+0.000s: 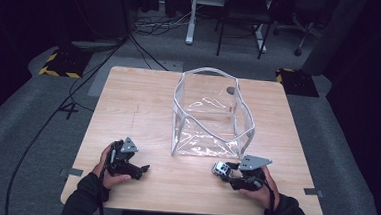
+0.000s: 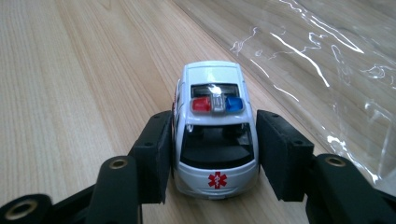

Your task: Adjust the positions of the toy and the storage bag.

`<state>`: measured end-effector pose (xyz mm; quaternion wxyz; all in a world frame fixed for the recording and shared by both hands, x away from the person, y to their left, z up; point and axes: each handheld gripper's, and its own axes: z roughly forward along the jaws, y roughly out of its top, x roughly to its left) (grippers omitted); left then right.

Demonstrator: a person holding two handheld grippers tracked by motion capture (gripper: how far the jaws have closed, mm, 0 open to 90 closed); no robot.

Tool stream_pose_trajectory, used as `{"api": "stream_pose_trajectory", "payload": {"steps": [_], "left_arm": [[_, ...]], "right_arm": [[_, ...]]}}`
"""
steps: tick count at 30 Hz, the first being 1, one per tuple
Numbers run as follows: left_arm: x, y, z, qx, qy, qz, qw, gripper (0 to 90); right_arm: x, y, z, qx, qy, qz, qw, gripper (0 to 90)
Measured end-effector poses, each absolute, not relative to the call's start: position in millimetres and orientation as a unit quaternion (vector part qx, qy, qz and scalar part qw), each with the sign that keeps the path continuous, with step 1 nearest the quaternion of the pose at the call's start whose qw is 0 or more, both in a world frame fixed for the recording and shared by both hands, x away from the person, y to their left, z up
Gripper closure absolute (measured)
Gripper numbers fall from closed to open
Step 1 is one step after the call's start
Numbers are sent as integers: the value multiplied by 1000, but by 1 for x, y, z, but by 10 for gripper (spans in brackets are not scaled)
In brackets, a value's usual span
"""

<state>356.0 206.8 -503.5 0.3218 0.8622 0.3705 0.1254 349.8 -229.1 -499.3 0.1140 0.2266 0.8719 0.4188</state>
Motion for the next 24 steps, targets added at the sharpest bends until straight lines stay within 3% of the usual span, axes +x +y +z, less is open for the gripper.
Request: {"api": "stream_pose_trajectory", "payload": {"steps": [10, 24], "left_arm": [[356, 207, -503, 862, 370, 125, 322, 5], [356, 207, -503, 863, 370, 125, 321, 5]], "right_arm": [[345, -233, -494, 223, 877, 401, 142, 486], [350, -291, -489, 292, 849, 403, 180, 485]]}}
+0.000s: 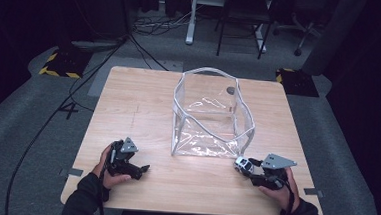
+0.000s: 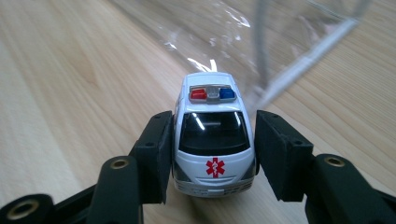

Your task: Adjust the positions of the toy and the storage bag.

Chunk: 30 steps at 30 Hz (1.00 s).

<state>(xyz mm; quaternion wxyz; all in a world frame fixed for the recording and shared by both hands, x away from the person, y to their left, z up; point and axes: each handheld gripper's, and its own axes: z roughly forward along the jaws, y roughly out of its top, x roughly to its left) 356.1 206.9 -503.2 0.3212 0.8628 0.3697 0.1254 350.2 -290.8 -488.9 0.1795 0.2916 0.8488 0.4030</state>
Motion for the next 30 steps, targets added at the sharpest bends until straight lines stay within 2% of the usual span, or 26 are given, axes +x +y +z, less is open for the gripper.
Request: {"api": "stream_pose_trajectory", "payload": {"steps": [4, 11, 17, 23, 30], "left_arm": [[356, 207, -503, 862, 371, 124, 322, 5], [356, 207, -503, 863, 370, 125, 321, 5], [356, 207, -503, 863, 370, 125, 321, 5], [356, 207, -503, 862, 371, 124, 322, 5], [356, 207, -503, 862, 372, 123, 322, 5]], "right_arm": [[349, -306, -492, 307, 846, 393, 186, 486], [345, -328, -496, 330, 842, 399, 155, 482], [347, -326, -497, 329, 841, 400, 156, 468], [351, -322, -496, 331, 837, 408, 154, 360], [361, -314, -498, 331, 841, 402, 149, 337]]}}
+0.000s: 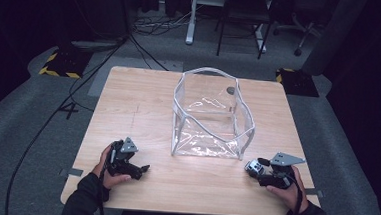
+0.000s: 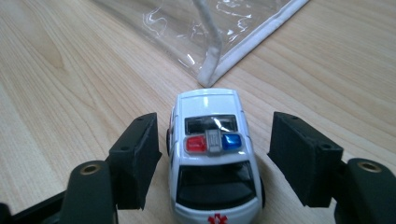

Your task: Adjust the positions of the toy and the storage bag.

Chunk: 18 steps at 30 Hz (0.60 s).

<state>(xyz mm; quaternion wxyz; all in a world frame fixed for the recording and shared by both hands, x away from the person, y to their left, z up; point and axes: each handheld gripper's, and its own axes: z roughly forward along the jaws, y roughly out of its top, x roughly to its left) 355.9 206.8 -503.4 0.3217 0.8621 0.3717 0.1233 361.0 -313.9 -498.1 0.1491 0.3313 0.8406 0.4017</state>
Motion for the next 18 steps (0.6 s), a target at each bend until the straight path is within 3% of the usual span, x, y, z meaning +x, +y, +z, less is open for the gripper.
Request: {"api": "stream_pose_trajectory", "payload": {"steps": [5, 9, 18], "left_arm": [[356, 206, -504, 861, 373, 125, 323, 5], [356, 206, -504, 861, 373, 124, 323, 5], [357, 207, -504, 862, 371, 123, 322, 5]], "right_arm": [[366, -307, -502, 331, 848, 387, 148, 365], [366, -305, -501, 330, 848, 387, 150, 478], [364, -305, -501, 333, 843, 392, 158, 483]]}}
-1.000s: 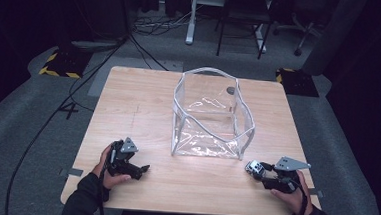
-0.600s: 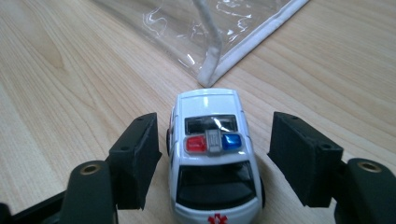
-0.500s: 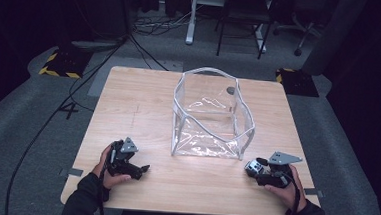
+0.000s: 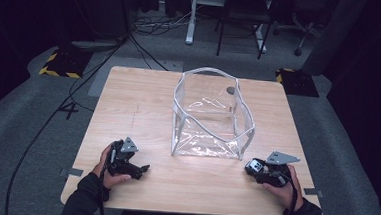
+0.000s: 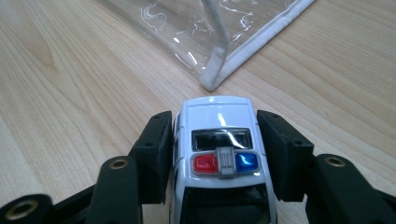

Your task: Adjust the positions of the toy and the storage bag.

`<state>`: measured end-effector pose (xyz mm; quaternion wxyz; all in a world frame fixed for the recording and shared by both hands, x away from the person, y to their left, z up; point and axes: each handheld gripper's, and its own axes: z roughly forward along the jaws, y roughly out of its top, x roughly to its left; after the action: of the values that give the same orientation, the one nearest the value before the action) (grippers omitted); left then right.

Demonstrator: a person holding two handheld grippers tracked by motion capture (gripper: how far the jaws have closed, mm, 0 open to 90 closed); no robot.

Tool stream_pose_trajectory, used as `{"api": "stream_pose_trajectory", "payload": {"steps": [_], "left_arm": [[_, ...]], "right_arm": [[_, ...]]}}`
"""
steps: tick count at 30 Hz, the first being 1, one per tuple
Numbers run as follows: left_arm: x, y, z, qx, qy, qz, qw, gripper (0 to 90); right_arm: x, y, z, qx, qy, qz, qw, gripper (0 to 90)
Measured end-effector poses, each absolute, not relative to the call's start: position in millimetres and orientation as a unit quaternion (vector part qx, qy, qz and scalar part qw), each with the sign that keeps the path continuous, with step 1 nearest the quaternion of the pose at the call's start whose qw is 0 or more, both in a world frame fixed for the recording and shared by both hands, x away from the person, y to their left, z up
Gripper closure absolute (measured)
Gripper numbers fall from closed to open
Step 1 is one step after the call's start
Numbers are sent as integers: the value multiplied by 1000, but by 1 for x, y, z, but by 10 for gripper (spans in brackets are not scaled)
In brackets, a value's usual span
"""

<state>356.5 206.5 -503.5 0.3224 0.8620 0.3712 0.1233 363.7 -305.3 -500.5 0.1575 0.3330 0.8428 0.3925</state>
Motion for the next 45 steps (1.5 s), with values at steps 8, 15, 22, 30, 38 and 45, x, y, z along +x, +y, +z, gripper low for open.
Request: {"api": "stream_pose_trajectory", "payload": {"steps": [8, 15, 22, 30, 38, 45], "left_arm": [[358, 207, -503, 863, 368, 128, 322, 5], [358, 207, -503, 864, 368, 125, 321, 5], [358, 207, -503, 864, 368, 125, 321, 4], [358, 207, -503, 864, 367, 126, 322, 5], [358, 207, -503, 864, 367, 126, 322, 5], [358, 207, -503, 864, 365, 129, 322, 4]], "right_arm": [[363, -316, -492, 351, 819, 415, 182, 484], [364, -323, -481, 362, 802, 434, 193, 484], [365, -324, -475, 365, 794, 445, 193, 485], [365, -327, -466, 361, 790, 453, 200, 485], [367, -334, -460, 368, 782, 457, 209, 485], [367, -337, -453, 381, 773, 461, 213, 485]]}}
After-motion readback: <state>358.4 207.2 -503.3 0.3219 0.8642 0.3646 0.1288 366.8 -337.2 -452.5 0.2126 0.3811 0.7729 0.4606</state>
